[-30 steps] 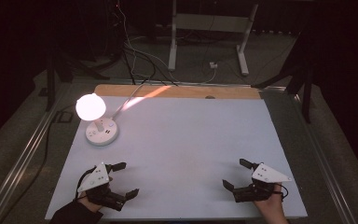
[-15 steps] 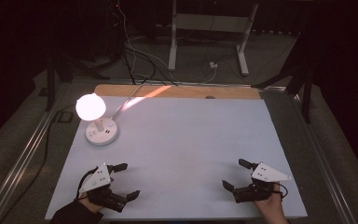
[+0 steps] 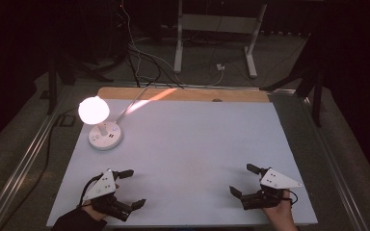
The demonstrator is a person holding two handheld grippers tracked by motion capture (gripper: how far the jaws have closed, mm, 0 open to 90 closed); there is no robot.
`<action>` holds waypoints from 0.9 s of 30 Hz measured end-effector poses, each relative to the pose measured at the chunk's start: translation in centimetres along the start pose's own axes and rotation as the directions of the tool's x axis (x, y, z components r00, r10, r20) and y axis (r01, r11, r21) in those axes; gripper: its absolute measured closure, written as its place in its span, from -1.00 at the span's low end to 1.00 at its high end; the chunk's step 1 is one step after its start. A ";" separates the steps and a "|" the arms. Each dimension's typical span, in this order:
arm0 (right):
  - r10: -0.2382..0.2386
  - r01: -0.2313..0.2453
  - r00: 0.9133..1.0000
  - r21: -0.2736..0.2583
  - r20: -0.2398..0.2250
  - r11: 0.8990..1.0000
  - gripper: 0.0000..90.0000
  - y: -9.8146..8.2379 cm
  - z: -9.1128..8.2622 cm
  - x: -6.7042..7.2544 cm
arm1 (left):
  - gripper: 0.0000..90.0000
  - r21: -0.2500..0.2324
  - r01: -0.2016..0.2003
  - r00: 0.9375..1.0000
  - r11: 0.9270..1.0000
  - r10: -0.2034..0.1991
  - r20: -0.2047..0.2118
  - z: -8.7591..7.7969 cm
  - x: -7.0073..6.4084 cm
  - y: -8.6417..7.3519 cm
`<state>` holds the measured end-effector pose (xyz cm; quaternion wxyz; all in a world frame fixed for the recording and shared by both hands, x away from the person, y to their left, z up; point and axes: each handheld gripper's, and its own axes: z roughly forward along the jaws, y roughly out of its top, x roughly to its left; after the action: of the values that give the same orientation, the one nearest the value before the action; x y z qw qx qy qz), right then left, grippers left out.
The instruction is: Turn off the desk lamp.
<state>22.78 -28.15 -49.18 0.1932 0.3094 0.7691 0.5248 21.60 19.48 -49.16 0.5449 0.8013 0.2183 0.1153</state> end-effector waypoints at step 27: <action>0.006 -0.007 1.000 -0.019 -0.005 1.000 -1.00 0.2 0.0 0.2 | -0.99 -0.047 -0.001 1.000 0.999 -0.001 -0.029 -0.3 0.8 3.0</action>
<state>22.65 -27.98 -48.99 0.1924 0.3086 0.7636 0.5336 22.88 19.22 -46.28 0.5604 0.7865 0.2235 0.1319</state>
